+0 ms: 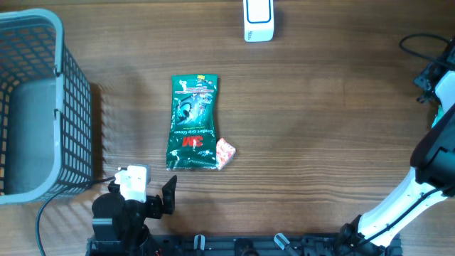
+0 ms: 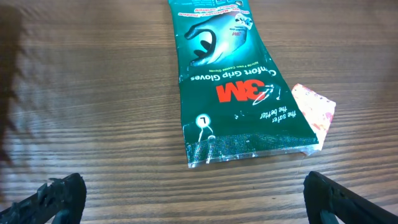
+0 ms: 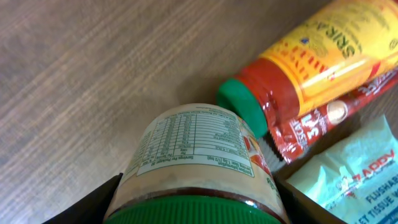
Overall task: Scan the item barcode
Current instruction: 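Carry the green-lid jar to the right table edge and release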
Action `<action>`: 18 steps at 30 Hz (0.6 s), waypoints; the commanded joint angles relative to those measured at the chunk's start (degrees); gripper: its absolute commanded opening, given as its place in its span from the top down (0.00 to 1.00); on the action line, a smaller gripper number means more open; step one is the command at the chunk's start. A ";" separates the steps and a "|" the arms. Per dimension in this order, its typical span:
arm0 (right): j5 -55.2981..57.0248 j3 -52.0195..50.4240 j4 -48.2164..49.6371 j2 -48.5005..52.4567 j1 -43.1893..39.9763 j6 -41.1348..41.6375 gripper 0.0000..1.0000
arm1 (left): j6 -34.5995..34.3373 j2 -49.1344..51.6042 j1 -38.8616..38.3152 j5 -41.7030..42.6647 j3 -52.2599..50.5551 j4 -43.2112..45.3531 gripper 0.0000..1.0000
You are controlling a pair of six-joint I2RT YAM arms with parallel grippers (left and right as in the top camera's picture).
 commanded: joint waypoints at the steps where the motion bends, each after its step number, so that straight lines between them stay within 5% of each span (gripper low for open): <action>1: -0.31 0.50 -0.87 2.49 -0.46 0.76 0.32 | -0.35 -0.42 0.33 0.68 -0.07 -0.04 0.00; 4: -0.31 0.50 -0.85 3.34 -0.46 0.83 0.22 | -0.35 -0.42 0.33 0.68 -0.07 -0.04 0.00; 6: -0.33 0.50 -0.52 3.37 -0.46 1.14 0.02 | -0.35 -0.42 0.33 0.68 -0.07 -0.04 0.00; 18: -2.56 0.68 -1.05 -7.65 -0.13 9.38 0.00 | -0.35 -0.42 0.33 0.68 -0.07 -0.04 0.00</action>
